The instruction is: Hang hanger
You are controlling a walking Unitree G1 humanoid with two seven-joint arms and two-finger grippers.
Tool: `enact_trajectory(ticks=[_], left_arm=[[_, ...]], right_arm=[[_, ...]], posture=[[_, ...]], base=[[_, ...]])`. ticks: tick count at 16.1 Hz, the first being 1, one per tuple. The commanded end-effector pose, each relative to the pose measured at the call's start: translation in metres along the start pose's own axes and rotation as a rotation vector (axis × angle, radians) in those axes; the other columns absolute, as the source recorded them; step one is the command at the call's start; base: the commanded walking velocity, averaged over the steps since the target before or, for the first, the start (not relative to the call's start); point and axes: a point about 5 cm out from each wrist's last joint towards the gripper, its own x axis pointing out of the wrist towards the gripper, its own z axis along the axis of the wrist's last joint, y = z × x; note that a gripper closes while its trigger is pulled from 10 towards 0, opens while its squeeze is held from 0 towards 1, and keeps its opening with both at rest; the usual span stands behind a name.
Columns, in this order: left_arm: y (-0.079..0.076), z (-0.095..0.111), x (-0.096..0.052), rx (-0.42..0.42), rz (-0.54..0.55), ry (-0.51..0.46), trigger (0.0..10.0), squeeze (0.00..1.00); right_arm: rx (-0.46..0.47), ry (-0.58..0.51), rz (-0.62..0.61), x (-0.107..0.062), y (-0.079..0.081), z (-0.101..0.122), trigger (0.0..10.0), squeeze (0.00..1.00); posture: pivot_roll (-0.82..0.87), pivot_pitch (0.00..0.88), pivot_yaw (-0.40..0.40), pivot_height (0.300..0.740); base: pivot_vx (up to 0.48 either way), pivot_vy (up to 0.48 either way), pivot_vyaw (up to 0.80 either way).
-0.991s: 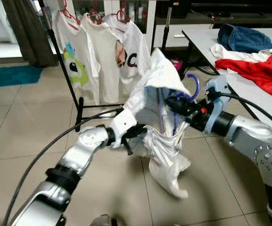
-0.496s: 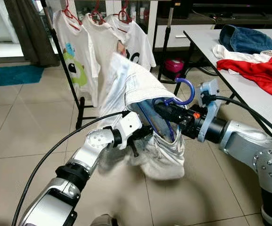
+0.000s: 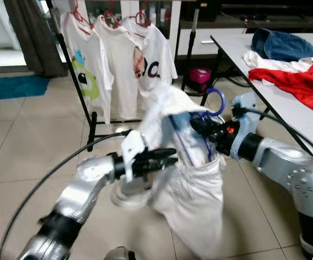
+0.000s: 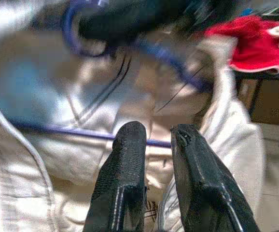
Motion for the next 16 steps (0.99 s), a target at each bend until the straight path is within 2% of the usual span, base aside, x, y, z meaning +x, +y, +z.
enact_trajectory(ticks=[1,2,3,4,5,6,7,8,9,11,12,13,14,16], left_arm=[[-0.003,0.008,-0.001,0.008,-0.018,-0.013,10.0,1.00],[-0.005,0.014,-0.004,0.008,-0.017,-0.021,10.0,1.00],[-0.004,0.031,-0.007,0.024,0.023,-0.073,10.0,1.00],[-0.003,0.034,-0.008,0.027,0.032,-0.082,10.0,1.00],[0.003,0.044,-0.012,0.024,0.131,-0.127,10.0,1.00],[0.011,0.049,-0.022,0.003,0.287,-0.143,10.0,1.00],[0.015,0.047,-0.031,-0.024,0.398,-0.129,10.0,0.86],[0.017,0.043,-0.043,-0.035,0.499,-0.115,10.0,0.00],[0.021,0.036,-0.058,-0.071,0.633,-0.094,10.0,0.00],[0.026,0.023,-0.073,-0.090,0.787,-0.004,10.0,0.00],[0.026,0.015,-0.076,-0.075,0.815,0.019,10.0,0.00],[0.022,0.001,-0.078,-0.082,0.862,0.080,10.0,0.00],[0.018,-0.005,-0.079,-0.073,0.874,0.118,10.0,0.00],[0.014,-0.008,-0.079,-0.085,0.902,0.132,10.0,0.00]], right_arm=[[-0.046,-0.045,-0.021,-0.001,-0.001,0.007,0.0,0.00],[-0.056,-0.031,-0.041,0.001,-0.004,0.004,0.0,0.00],[-0.096,-0.015,-0.084,0.003,-0.009,-0.002,0.0,0.00],[-0.104,-0.013,-0.091,0.004,-0.010,-0.003,0.0,0.00],[-0.091,-0.020,-0.100,0.005,-0.011,-0.008,0.0,0.00],[-0.087,-0.031,-0.130,0.005,-0.012,-0.017,0.0,0.00],[-0.095,-0.055,-0.144,0.006,-0.013,-0.022,0.0,0.00],[-0.060,-0.085,-0.170,0.006,-0.013,-0.028,0.0,0.00],[-0.044,-0.096,-0.233,0.006,-0.017,-0.038,0.0,0.00],[-0.021,-0.117,-0.311,0.006,-0.019,-0.052,0.0,0.00],[0.038,-0.129,-0.341,0.007,-0.019,-0.059,9.6,0.00],[0.045,-0.111,-0.383,0.008,-0.020,-0.069,10.0,0.00],[0.009,-0.103,-0.428,0.008,-0.022,-0.072,10.0,0.00],[-0.019,-0.088,-0.495,0.009,-0.026,-0.075,10.0,0.00]], posture=[[-0.07,0.000,-0.008,0.740],[-0.07,0.000,-0.009,0.740],[-0.07,0.000,-0.011,0.740],[-0.07,0.000,-0.011,0.740],[-0.06,0.000,-0.009,0.740],[-0.06,0.000,-0.007,0.740],[-0.06,0.000,-0.007,0.740],[-0.05,0.000,-0.009,0.740],[-0.04,0.000,-0.012,0.740],[-0.03,0.000,-0.011,0.740],[-0.04,0.000,-0.011,0.740],[-0.04,0.000,-0.007,0.740],[-0.04,0.000,-0.005,0.740],[-0.04,0.000,-0.009,0.740]], base=[[0.000,0.000,0.00],[0.000,0.000,0.00],[0.000,0.000,0.00],[0.000,0.000,0.00],[0.000,0.000,0.00],[0.000,0.000,0.00],[0.000,0.000,0.00],[0.000,0.000,0.00],[0.000,0.000,0.00],[0.000,0.000,0.00],[0.000,0.000,0.00],[0.000,0.000,0.00],[0.000,0.000,0.00],[0.122,0.000,0.00]])
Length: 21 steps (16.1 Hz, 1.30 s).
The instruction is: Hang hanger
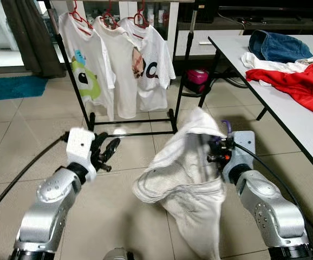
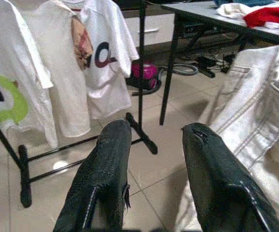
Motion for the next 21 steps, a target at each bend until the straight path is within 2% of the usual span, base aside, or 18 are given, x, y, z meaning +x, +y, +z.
enact_trajectory(ticks=[1,2,3,4,6,9,13,16,19,21], left_arm=[[-0.004,0.003,0.001,0.012,-0.003,0.001,10.0,0.00],[-0.006,0.003,0.001,0.012,-0.004,0.001,10.0,0.00],[-0.010,0.002,0.002,0.011,-0.022,0.000,10.0,0.00],[-0.013,-0.001,0.005,0.016,-0.025,0.000,10.0,0.00],[-0.015,-0.004,0.006,0.012,-0.021,0.007,10.0,0.00],[-0.019,-0.006,0.007,-0.006,-0.035,0.014,10.0,0.00],[-0.020,-0.005,0.008,-0.011,-0.028,0.003,10.0,0.00],[-0.019,-0.001,0.009,-0.005,-0.026,-0.009,10.0,0.00],[-0.011,-0.004,0.003,-0.015,0.015,0.000,10.0,0.00],[-0.015,-0.003,0.003,-0.019,0.008,0.000,10.0,0.00]], right_arm=[[-0.003,-0.053,-0.014,0.001,0.000,0.008,10.0,0.00],[0.017,-0.049,0.004,0.001,0.001,0.006,10.0,0.00],[0.087,-0.070,0.033,0.001,0.004,0.005,10.0,0.00],[0.145,-0.100,0.015,0.001,0.003,0.006,10.0,0.00],[0.191,-0.109,-0.011,0.001,0.002,0.004,10.0,0.00],[0.156,-0.139,-0.018,-0.001,0.002,0.009,10.0,0.00],[0.154,-0.153,-0.016,0.003,0.001,0.013,10.0,0.00],[0.112,-0.170,-0.005,0.006,0.002,0.017,10.0,0.00],[0.117,-0.173,0.013,0.012,0.007,0.019,10.0,0.00],[0.137,-0.171,0.007,0.010,0.005,0.019,10.0,0.00]], posture=[[-0.04,0.000,-0.009,0.740],[-0.04,0.000,-0.009,0.740],[-0.04,0.000,-0.005,0.740],[-0.04,0.000,0.000,0.740],[-0.05,0.000,0.007,0.740],[-0.06,0.000,0.025,0.740],[-0.06,0.000,0.023,0.740],[-0.03,0.000,-0.002,0.740],[-0.02,0.000,0.004,0.740],[-0.01,0.000,-0.005,0.740]], base=[[0.251,0.000,0.00],[0.277,0.000,0.00],[0.281,0.000,0.00],[0.300,0.000,0.00],[0.302,0.000,0.00],[0.340,0.000,-0.34],[0.350,0.000,0.00],[0.360,0.000,0.00],[0.368,0.000,0.00],[0.371,0.000,0.00]])
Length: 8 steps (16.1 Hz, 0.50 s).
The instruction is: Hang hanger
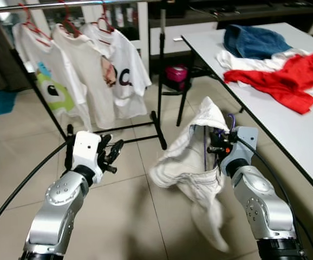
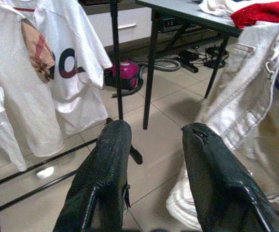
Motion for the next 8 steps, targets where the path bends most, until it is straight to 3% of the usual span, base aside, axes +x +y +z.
enact_trajectory(ticks=[1,8], left_arm=[[-0.0019,0.0024,-0.0024,-0.001,-0.007,-0.005,10.0,0.00],[0.0032,0.0118,0.0049,-0.003,-0.014,-0.024,10.0,0.00]], right_arm=[[0.016,-0.067,0.015,-0.0015,0.0021,0.0123,10.0,0.00],[0.028,-0.097,0.035,-0.0010,0.0059,0.0189,10.0,0.00]], posture=[[-0.01,0.000,-0.001,0.740],[-0.04,0.000,0.032,0.740]], base=[[0.379,0.000,0.00],[0.398,0.000,0.00]])
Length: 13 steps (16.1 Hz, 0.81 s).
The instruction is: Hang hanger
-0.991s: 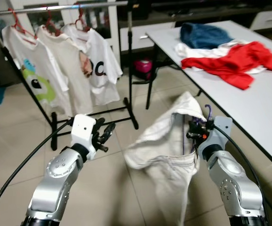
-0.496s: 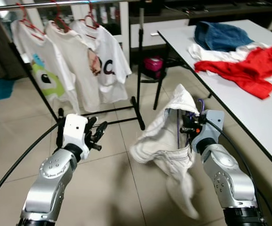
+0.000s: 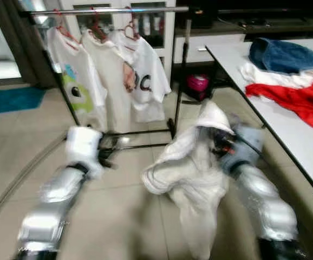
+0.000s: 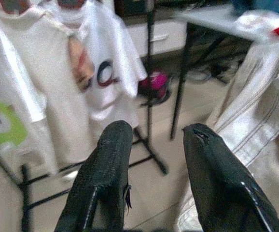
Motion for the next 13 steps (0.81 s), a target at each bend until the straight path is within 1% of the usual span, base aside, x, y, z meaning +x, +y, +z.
enact_trajectory(ticks=[1,6,9,13], left_arm=[[-0.0130,0.0076,0.0078,-0.001,-0.047,-0.027,10.0,0.00],[-0.0162,0.0088,0.0060,-0.011,-0.056,-0.028,10.0,0.00],[-0.0124,0.0082,0.0060,-0.012,-0.053,-0.021,10.0,0.00],[-0.0142,0.0094,0.0034,-0.006,-0.059,-0.017,10.0,0.00]], right_arm=[[-0.014,-0.088,-0.029,-0.0041,-0.0113,0.0193,10.0,0.00],[-0.024,-0.083,-0.031,-0.0090,-0.0112,0.0181,10.0,0.00],[-0.021,-0.079,-0.035,-0.0080,-0.0108,0.0175,10.0,0.00],[-0.014,-0.080,-0.032,-0.0103,-0.0102,0.0159,10.0,0.00]], posture=[[-0.04,0.000,0.032,0.740],[-0.05,0.000,0.033,0.740],[-0.04,0.000,0.038,0.740],[-0.02,0.000,0.034,0.740]], base=[[0.401,0.000,0.00],[0.403,0.000,0.00],[0.404,0.000,0.00],[0.404,0.000,0.00]])
